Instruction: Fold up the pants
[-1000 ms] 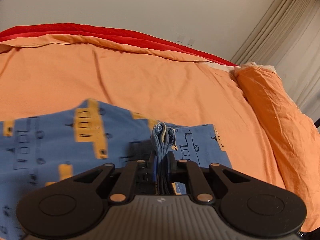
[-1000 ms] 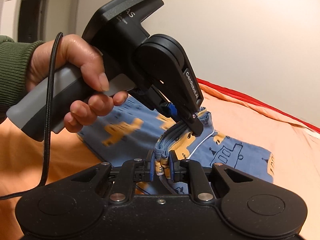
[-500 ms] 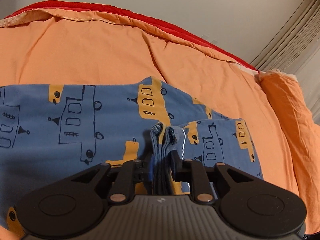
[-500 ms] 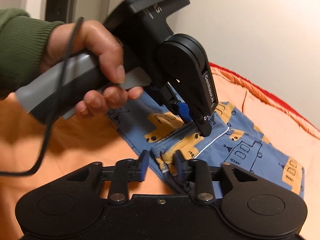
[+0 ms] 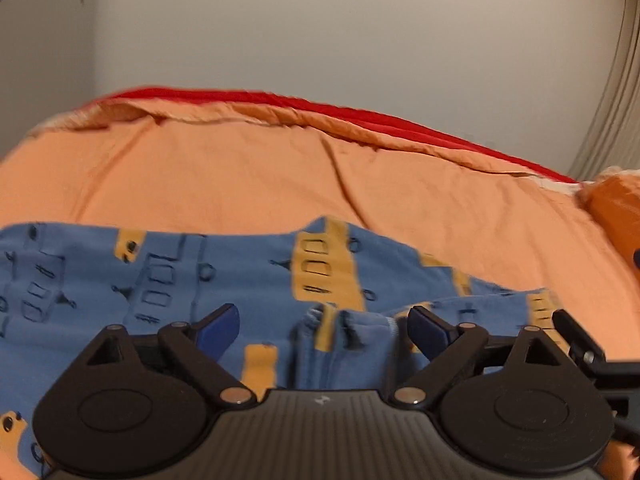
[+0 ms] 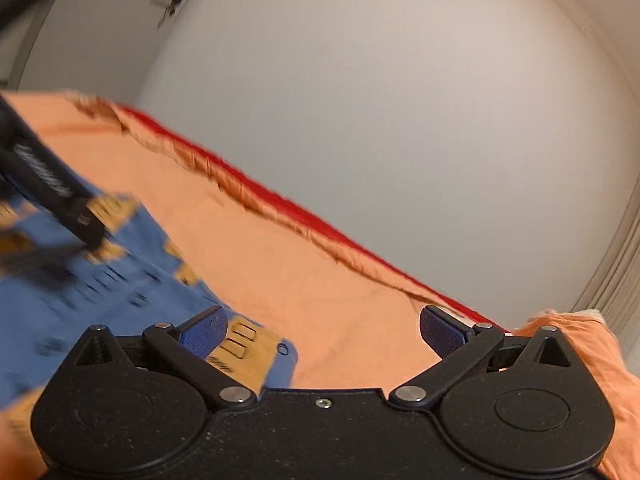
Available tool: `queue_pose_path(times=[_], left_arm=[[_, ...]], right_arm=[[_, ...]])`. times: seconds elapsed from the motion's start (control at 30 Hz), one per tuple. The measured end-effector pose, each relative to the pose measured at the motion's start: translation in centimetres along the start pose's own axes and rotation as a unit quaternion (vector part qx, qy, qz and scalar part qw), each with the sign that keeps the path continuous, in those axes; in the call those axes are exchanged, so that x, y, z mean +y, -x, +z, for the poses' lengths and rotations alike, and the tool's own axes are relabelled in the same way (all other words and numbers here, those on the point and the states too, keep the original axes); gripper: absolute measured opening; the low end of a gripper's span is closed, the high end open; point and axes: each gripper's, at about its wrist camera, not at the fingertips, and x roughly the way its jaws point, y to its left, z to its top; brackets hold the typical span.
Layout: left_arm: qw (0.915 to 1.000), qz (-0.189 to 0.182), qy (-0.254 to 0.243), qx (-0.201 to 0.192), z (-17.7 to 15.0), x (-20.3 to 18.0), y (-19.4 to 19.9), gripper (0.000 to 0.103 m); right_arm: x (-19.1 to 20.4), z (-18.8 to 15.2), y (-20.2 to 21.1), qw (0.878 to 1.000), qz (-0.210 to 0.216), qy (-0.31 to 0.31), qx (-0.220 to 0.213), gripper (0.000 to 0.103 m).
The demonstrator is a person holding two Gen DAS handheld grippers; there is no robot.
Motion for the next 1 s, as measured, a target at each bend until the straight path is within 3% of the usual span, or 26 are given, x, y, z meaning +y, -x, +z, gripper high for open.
queue_pose_path(times=[0.1, 0.17, 0.27, 0.33, 0.43, 0.5, 0.57, 0.63, 0.7, 0.8, 0.87, 0.9, 1.0], left_arm=[[0.9996, 0.01, -0.019, -0.017, -0.7, 0.4, -0.2, 0.1], [0.9996, 0.006, -0.02, -0.018, -0.7, 0.6, -0.2, 0.101], [0.9997, 0.004, -0.022, -0.012, -0.3, 0.7, 0.3, 0.101], [0.9998, -0.001, -0.005, -0.019, 0.0, 0.8, 1.6, 0.101], [0.9987, -0.02, -0.01, -0.045, -0.7, 0.7, 4.3, 0.103], [0.9987, -0.019, -0.027, -0.04, -2.0, 0.6, 4.9, 0.103], [0.9991, 0.007, -0.041, -0.011, -3.5, 0.5, 3.9, 0.103], [0.998, 0.005, -0.053, -0.033, -4.4, 0.7, 3.7, 0.103], [0.999, 0.011, -0.04, -0.02, -3.7, 0.9, 4.4, 0.103], [0.999, 0.038, -0.017, -0.015, -2.5, 1.8, 6.5, 0.103], [0.9992, 0.04, 0.005, -0.004, -1.9, 3.3, 8.2, 0.103], [0.9988, 0.044, 0.02, 0.005, -1.7, 4.3, 9.1, 0.103], [0.9952, 0.068, 0.063, 0.032, -1.7, 8.3, 10.9, 0.103]], right_arm=[[0.4, -2.0, -3.1, 0.999, 0.008, 0.05, 0.01, 0.102], [-1.6, -3.0, -3.8, 1.0, 0.002, 0.009, 0.015, 0.102], [-4.0, -3.8, -4.7, 0.996, -0.051, -0.029, 0.07, 0.102], [-4.5, -3.7, -2.7, 0.995, -0.063, -0.04, 0.06, 0.102], [-2.8, -4.0, 2.4, 0.999, -0.029, -0.032, 0.013, 0.102], [-0.5, -5.0, 4.1, 0.999, -0.025, 0.002, 0.019, 0.102], [1.1, -6.3, 4.0, 0.999, -0.03, 0.029, 0.024, 0.102], [1.2, -5.6, 4.3, 0.999, -0.033, 0.037, 0.022, 0.102], [0.8, -4.5, 4.1, 0.998, -0.036, 0.036, 0.025, 0.102], [0.7, -3.3, 5.9, 0.999, -0.038, 0.014, -0.003, 0.102], [1.5, -3.2, 5.5, 1.0, -0.018, 0.006, 0.018, 0.102], [2.4, -3.6, 4.6, 0.999, 0.005, 0.015, 0.049, 0.102], [3.5, -3.5, 4.6, 0.999, -0.016, 0.028, 0.043, 0.102]])
